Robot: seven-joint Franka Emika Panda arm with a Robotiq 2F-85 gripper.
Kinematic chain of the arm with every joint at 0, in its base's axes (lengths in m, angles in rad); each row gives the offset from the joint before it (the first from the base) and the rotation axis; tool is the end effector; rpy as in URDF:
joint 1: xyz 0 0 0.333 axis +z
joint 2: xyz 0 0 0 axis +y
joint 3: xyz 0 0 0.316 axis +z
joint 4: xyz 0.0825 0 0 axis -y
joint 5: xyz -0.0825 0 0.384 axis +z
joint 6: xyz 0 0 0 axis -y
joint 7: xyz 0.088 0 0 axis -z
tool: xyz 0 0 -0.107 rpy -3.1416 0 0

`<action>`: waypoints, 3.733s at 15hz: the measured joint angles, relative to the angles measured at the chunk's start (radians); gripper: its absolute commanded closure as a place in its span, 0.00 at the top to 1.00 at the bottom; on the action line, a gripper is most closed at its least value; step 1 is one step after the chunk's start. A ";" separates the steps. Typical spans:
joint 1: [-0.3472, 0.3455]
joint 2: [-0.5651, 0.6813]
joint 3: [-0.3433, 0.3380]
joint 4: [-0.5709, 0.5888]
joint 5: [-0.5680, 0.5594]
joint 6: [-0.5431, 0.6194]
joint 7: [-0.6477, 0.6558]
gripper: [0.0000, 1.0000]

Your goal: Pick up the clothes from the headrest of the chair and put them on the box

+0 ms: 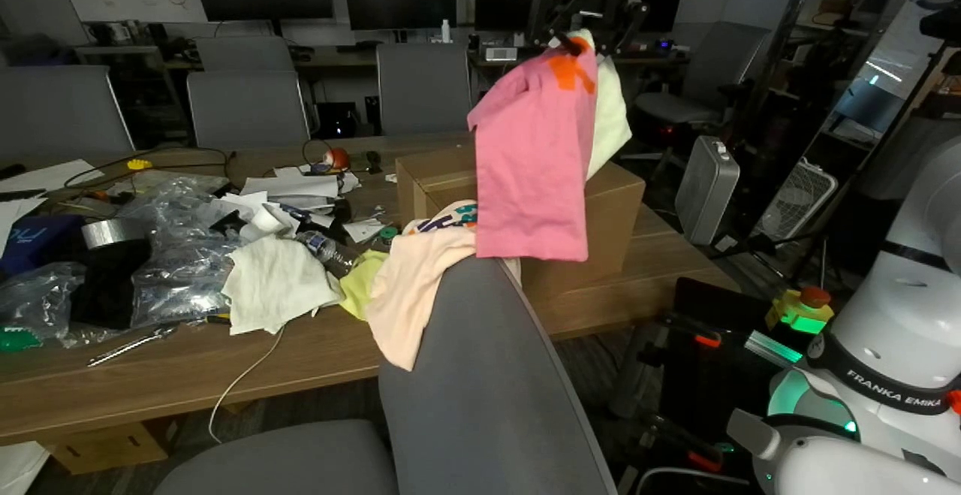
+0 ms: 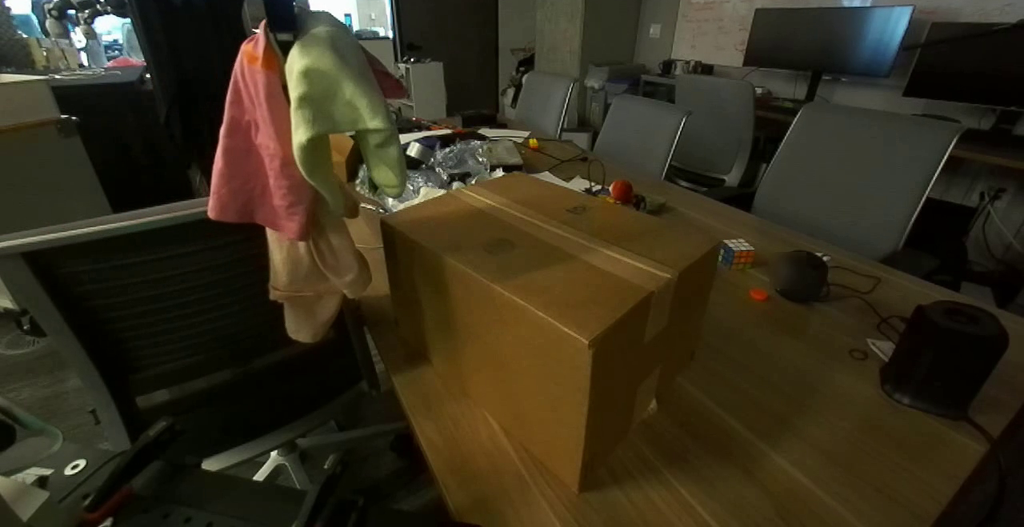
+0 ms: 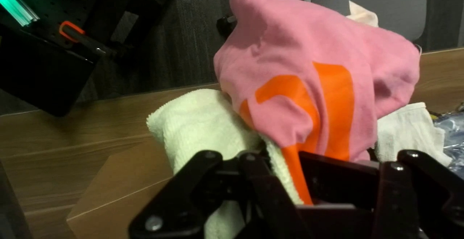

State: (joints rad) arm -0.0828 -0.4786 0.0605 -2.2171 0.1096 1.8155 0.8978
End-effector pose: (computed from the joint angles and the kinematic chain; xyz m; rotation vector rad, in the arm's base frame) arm 0.4166 0.0035 0.5687 -2.7018 1.3866 -0.0546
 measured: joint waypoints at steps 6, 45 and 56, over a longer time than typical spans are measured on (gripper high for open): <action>-0.010 0.086 0.016 0.044 -0.017 0.061 0.096 0.03; -0.100 0.443 -0.201 0.484 -0.076 0.000 0.567 0.38; -0.098 0.470 -0.221 0.498 0.053 -0.160 0.391 1.00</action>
State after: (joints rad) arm -0.1810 -0.0088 -0.1603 -1.7187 0.1624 1.6554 1.2885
